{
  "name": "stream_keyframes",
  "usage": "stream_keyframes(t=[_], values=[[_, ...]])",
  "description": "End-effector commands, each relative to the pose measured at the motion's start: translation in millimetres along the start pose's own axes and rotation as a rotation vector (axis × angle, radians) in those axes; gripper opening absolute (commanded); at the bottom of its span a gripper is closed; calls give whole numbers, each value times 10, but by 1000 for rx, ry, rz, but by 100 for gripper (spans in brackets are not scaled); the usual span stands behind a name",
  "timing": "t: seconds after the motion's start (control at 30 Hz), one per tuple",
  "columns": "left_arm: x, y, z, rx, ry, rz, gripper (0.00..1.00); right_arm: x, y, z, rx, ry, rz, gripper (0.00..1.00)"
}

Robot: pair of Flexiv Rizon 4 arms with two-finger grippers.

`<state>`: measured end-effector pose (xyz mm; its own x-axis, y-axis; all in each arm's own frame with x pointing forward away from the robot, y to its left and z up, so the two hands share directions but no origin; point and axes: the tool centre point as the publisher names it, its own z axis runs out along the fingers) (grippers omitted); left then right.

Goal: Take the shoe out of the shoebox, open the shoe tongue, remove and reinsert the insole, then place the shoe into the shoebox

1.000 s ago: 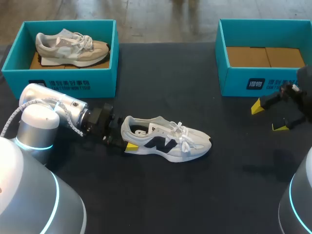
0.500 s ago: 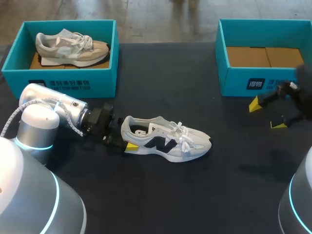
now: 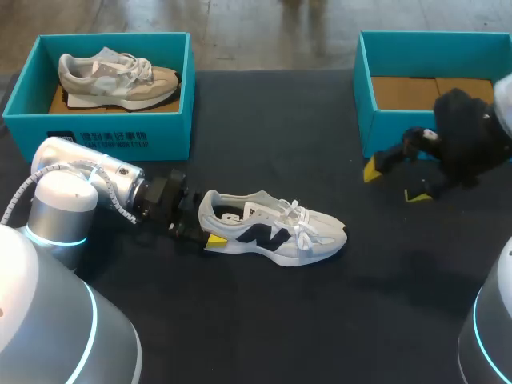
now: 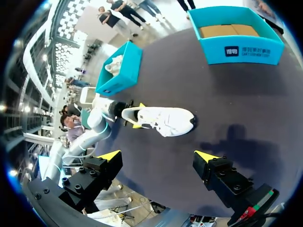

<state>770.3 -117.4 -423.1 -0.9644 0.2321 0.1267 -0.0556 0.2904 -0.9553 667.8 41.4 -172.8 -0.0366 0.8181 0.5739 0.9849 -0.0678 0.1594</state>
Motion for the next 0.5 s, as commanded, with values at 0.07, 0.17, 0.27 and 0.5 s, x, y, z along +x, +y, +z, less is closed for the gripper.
stream_keyframes(t=[0.07,0.17,0.27,0.5], values=[[3,-7,-8,-2,0,-1,0,252,128,115,29,-69,-32,100],[3,-7,-8,-2,0,-1,0,345,145,157,38,-95,-55,100],[3,-7,-8,-2,0,-1,0,410,162,192,40,-114,-63,100],[3,-7,-8,-2,0,-1,0,514,194,344,31,-222,-57,100]])
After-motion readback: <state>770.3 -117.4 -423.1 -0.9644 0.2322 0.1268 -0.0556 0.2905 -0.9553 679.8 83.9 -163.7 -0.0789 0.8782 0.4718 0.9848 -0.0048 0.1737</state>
